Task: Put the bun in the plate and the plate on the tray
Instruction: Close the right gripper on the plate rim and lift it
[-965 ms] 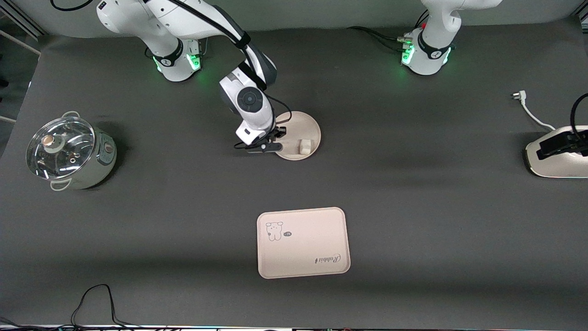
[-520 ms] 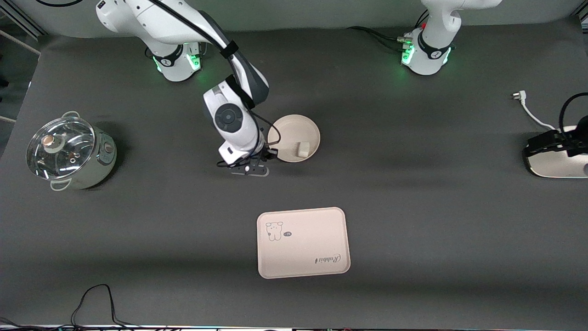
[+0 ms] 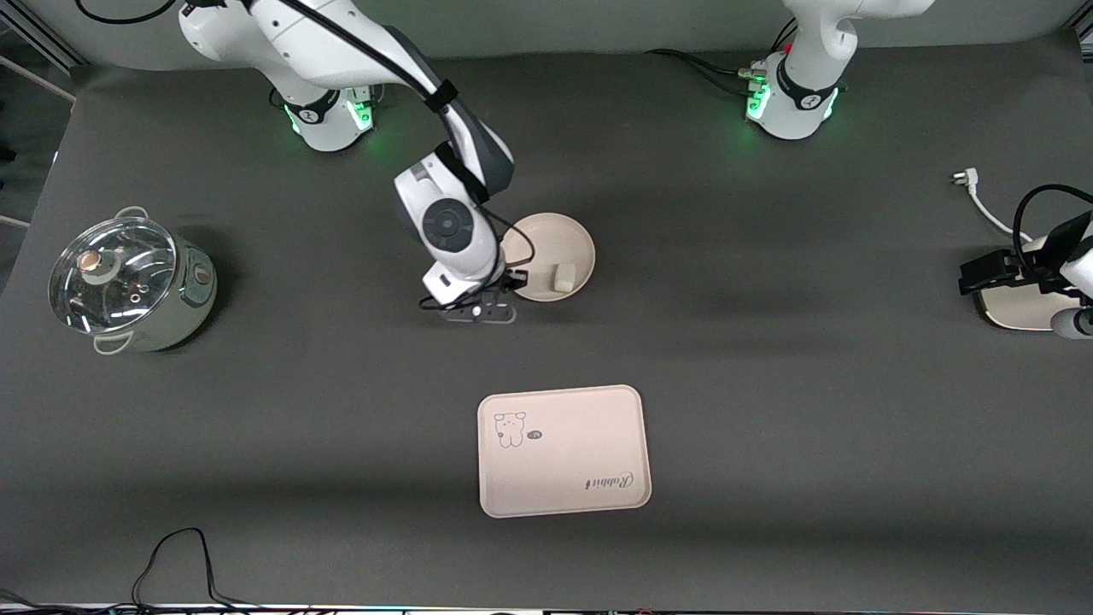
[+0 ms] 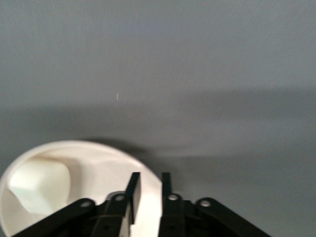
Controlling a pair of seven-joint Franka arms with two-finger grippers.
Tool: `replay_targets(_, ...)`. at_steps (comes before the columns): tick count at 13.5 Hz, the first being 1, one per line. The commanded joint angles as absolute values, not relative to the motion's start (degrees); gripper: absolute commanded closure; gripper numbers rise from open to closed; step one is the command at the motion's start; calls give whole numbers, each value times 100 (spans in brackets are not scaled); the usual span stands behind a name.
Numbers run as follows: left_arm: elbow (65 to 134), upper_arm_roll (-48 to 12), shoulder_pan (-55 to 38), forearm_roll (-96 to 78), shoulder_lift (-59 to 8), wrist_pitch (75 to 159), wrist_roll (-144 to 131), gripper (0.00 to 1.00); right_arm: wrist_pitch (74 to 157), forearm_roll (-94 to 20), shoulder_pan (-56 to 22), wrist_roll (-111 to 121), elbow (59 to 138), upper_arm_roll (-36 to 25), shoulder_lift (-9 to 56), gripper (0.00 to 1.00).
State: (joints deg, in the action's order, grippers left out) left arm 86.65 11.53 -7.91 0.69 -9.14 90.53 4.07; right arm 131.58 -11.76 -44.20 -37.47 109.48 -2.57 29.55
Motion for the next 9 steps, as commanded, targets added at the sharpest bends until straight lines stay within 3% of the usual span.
replay_targets(1, 8710, 1187, -861, 158, -879, 9009, 316, 0, 13210, -1310, -4517, -3630, 11083, -299, 2997, 5)
replay_targets(5, 8701, 1187, -870, 158, -897, 8983, 316, 0, 13210, -1310, -4623, -3577, 11162, -299, 3076, 17)
replay_targets(6, 8701, 1187, -870, 158, -905, 8991, 316, 0, 13201, -1310, -4632, -3577, 11162, -299, 3076, 33)
replay_targets(7, 8701, 1187, -870, 158, -905, 9000, 316, 0, 13201, -1310, -4632, -3577, 11171, -299, 3085, 70)
replay_targets(8, 8701, 1187, -870, 158, -914, 9000, 316, 0, 13192, -1310, -4632, -3577, 11162, -290, 3120, 100)
replay_targets(9, 8701, 1187, -870, 158, -931, 9009, 316, 0, 13192, -1310, -4632, -3577, 11162, -290, 3155, 100)
